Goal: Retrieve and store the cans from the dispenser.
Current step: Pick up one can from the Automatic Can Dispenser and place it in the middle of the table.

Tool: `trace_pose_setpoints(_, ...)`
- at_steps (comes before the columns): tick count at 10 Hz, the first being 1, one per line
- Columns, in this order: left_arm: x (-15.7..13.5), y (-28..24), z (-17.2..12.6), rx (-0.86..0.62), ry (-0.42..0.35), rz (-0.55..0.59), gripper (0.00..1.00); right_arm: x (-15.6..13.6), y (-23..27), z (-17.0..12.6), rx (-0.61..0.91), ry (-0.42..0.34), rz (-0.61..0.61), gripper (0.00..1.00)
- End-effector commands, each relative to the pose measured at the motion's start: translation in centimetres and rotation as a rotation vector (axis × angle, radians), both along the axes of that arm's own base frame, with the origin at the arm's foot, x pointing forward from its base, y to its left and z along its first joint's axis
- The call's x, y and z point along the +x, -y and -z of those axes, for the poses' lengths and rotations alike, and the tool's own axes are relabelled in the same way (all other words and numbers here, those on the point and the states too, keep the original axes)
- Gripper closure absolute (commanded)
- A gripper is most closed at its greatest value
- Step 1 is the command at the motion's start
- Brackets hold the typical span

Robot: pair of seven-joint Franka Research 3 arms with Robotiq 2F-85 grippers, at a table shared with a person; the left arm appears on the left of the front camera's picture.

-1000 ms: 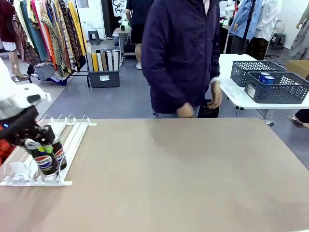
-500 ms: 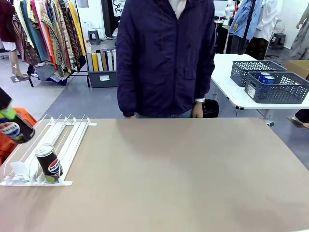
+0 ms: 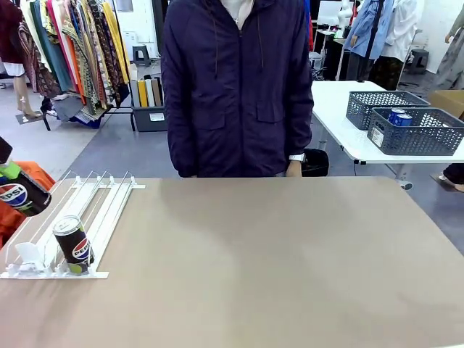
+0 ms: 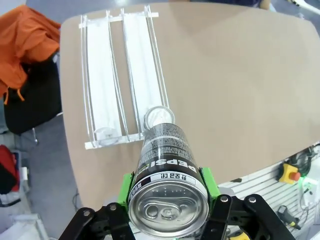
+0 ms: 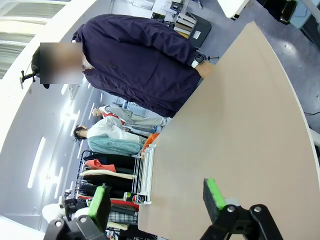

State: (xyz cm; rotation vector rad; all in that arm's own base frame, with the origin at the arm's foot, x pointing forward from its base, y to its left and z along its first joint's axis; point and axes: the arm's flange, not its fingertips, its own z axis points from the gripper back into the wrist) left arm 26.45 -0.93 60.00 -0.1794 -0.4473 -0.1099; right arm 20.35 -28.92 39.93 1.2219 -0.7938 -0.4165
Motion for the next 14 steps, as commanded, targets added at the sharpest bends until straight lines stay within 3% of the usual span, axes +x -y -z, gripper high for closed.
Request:
trace_pose_setpoints(1, -0.2, -0.4, -0.2, -0.010, 0.009, -0.005, 1.00, 0.4, 0.1, -0.3, -0.004, 0.036, 0.012, 0.00)
trace_pose_setpoints(2, 1.0, 0.2, 0.2, -0.072, -0.052, -0.073, 1.00, 0.4, 0.1, -0.3, -0.004, 0.036, 0.012, 0.00)
trace_pose_setpoints(3, 2.5, 2.6, 0.0, -0.129, -0.060, -0.095, 1.00, 0.4, 0.1, -0.3, -0.004, 0.036, 0.012, 0.00)
trace_pose_setpoints(6, 8.1, 17.8, 0.5, -0.078, -0.066, 0.078, 1.00, 0.4, 0.1, -0.3, -0.004, 0.036, 0.012, 0.00)
trace_pose_setpoints(8, 9.6, 31.5, 4.6, 0.054, -0.079, 0.160, 1.00, 0.4, 0.1, -0.3, -0.004, 0.036, 0.012, 0.00)
trace_pose_setpoints(10, 9.6, 41.2, 8.3, 0.205, -0.058, 0.248, 1.00, 0.4, 0.1, -0.3, -0.004, 0.036, 0.012, 0.00)
trace_pose_setpoints(14, 11.4, 45.6, 15.0, 0.256, -0.154, 0.267, 1.00, 0.4, 0.1, -0.3, -0.004, 0.036, 0.012, 0.00)
